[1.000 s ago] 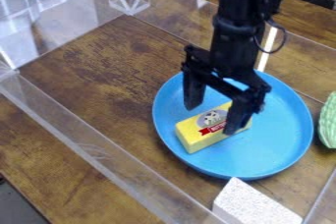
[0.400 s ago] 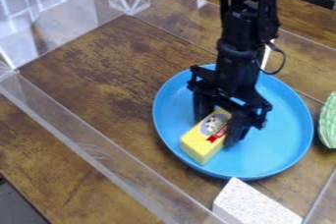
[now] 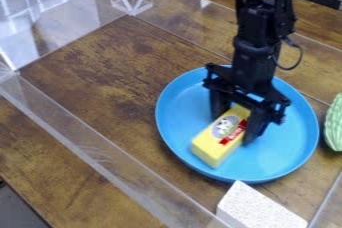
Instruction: Remove the yellow block from inside the blue tray and put it on the table
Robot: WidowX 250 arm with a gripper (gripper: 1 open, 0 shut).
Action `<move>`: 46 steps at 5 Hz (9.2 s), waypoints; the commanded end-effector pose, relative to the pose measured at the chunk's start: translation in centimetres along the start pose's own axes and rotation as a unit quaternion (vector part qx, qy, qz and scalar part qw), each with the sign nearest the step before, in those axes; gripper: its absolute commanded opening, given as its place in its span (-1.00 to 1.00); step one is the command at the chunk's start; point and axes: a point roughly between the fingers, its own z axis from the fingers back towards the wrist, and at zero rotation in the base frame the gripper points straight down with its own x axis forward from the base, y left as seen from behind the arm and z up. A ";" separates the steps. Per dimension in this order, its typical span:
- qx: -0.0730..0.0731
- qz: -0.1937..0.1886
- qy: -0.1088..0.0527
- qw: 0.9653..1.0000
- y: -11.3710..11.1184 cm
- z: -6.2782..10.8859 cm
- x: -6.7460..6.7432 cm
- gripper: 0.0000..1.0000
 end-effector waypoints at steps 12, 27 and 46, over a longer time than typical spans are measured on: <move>0.014 0.019 0.032 0.999 5.5 1.4 -3.5 -1.00; 0.086 -0.151 0.039 0.984 7.3 7.5 -0.3 -1.00; 0.178 -0.282 0.109 0.936 17.8 6.1 -3.0 1.00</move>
